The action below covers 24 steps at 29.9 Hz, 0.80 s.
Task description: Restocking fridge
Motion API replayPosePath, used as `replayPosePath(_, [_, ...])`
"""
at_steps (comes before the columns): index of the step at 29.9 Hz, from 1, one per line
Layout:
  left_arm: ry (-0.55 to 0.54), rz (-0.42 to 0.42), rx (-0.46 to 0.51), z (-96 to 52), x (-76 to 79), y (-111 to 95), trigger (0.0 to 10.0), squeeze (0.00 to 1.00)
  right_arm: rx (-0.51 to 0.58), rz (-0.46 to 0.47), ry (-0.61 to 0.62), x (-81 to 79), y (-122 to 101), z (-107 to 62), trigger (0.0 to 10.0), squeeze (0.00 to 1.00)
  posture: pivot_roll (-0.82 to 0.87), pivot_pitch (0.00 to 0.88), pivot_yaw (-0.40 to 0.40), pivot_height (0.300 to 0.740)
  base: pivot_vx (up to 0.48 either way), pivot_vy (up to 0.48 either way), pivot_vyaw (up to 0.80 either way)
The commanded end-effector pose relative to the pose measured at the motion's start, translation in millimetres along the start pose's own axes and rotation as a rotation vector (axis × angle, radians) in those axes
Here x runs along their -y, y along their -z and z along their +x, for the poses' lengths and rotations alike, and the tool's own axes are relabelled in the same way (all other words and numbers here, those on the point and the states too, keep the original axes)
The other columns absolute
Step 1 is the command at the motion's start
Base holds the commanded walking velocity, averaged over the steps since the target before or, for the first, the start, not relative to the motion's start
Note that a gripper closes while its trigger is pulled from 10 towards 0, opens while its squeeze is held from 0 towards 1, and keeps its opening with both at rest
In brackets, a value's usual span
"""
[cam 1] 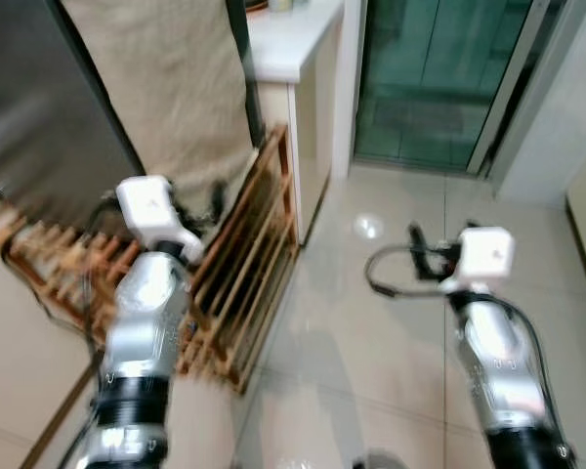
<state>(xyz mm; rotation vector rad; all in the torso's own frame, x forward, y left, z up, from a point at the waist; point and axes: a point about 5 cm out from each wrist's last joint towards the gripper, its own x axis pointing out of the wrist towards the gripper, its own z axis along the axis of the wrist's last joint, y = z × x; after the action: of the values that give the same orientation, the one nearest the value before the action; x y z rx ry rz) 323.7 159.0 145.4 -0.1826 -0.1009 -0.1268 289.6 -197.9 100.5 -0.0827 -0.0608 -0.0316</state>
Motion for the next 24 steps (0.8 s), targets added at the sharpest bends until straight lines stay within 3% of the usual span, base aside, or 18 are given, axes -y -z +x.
replayPosePath(1, [-0.038, 0.033, 0.024, -2.6, -13.9, -8.6, 10.0, 0.0, 0.004, 0.012, -0.03, -9.3, 0.6, -0.5, 10.0, 0.0, -0.09, 0.0, 0.071, 0.74, 0.0, 0.48, 0.0])
replayPosePath(4, [-0.058, 0.074, 0.031, -1.2, -15.3, -10.1, 10.0, 0.0, 0.002, 0.01, -0.033, -10.0, 1.4, -0.6, 10.0, 0.0, -0.09, 0.0, 0.07, 0.74, 0.0, 0.441, 0.0])
replayPosePath(10, [-0.053, 0.13, -0.001, 3.8, -10.7, -8.5, 10.0, 0.0, 0.01, 0.011, -0.028, -9.4, 0.2, 0.3, 10.0, 0.0, -0.09, 0.0, 0.076, 0.74, 0.0, 0.0, 0.0])
replayPosePath(24, [-0.038, 0.121, 0.019, 3.4, -3.5, -9.2, 10.0, 0.0, 0.033, 0.013, -0.005, -3.9, -5.0, -2.4, 10.0, 0.0, -0.1, 0.0, 0.072, 0.74, 0.0, 0.0, 0.0])
